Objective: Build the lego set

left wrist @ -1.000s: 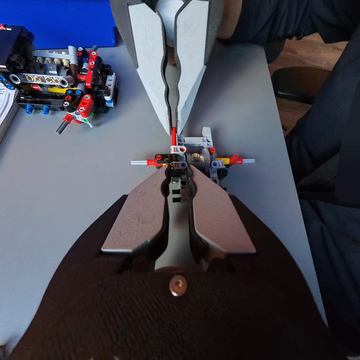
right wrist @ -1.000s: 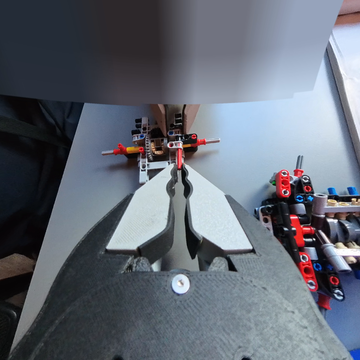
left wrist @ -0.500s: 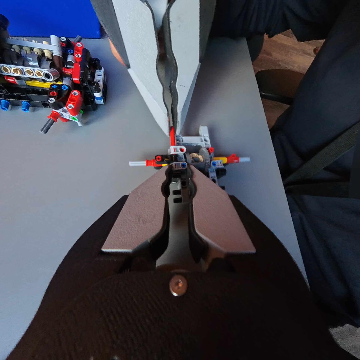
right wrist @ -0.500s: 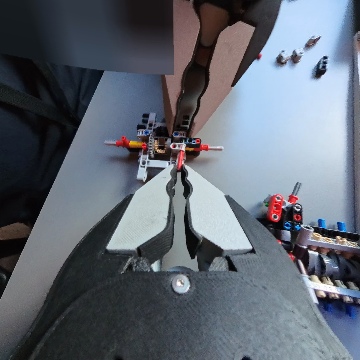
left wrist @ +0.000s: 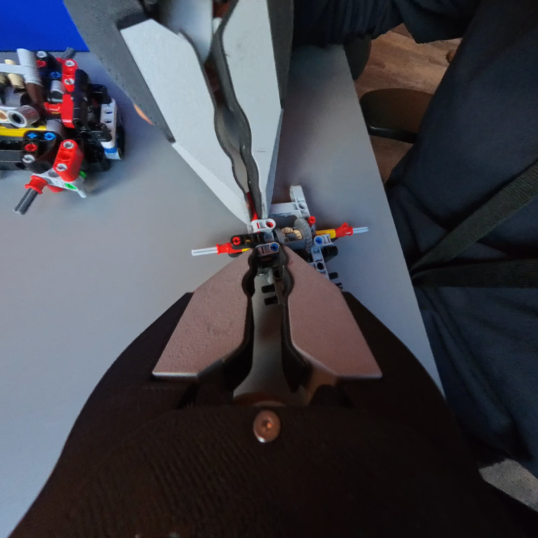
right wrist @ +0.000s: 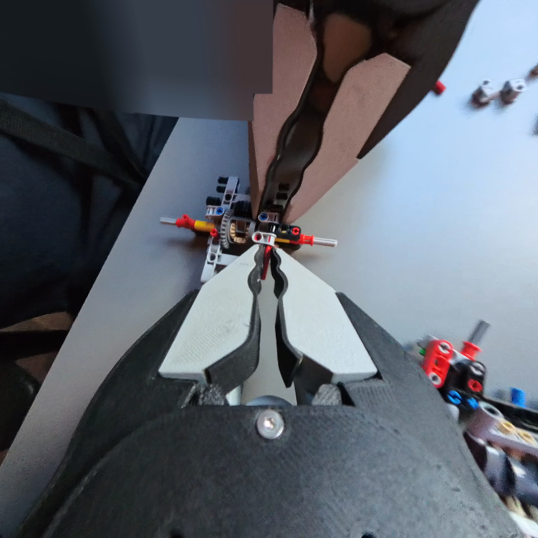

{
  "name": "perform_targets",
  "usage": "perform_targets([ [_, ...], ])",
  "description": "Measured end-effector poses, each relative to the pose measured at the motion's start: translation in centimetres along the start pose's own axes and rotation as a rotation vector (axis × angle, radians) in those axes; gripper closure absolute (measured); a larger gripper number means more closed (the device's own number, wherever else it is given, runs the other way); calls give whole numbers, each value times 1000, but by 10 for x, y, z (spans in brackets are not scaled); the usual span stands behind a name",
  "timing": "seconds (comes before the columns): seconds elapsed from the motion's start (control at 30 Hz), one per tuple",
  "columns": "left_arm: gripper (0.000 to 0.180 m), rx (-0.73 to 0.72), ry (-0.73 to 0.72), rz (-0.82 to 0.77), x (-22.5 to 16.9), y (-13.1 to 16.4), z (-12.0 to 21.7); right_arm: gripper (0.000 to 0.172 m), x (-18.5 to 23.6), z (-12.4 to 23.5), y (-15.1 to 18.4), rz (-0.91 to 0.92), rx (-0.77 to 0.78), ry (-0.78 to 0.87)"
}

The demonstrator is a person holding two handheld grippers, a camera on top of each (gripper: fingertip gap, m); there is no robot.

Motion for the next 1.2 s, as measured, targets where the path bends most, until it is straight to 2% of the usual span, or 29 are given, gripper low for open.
perform_targets([
  [0.07, 170, -13, -58, 43, 10, 1, 3, 171, -9, 4, -2, -30, -32, 42],
  [0.2, 169, -13, -59, 30, 9, 1, 2, 170, -8, 4, 0, -109, -75, -16],
  [0.37, 169, -15, -69, 2, 7, 0, 1, 159, -11, 26, 3, -138, -149, 102],
  [0.47, 169, -12, -75, -1, 8, 0, 1, 163, -1, 29, 9, -205, -170, 71],
  [0.6, 169, -9, -87, -7, 8, 0, 0, 167, -7, 22, 18, -243, -177, 168],
  [0.67, 169, -10, -87, -7, 8, 0, 0, 170, -3, 24, 12, -245, -216, 145],
  [1.0, 169, -12, -83, 2, 8, 0, 1, 172, -5, 19, 17, -168, -166, 197],
  [1.2, 170, -11, -45, 27, 9, 0, 1, 172, -13, 19, 16, -59, 15, 246],
])
Point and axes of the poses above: each gripper's, where its closed fingertips meet, z back along the fingers, y out of its underside, x = y × z across the jaws, the point moved 1 cm from there along z, back along the fingers, and after that the axes turned 12 degrees about -z, right-handed, at the moved point
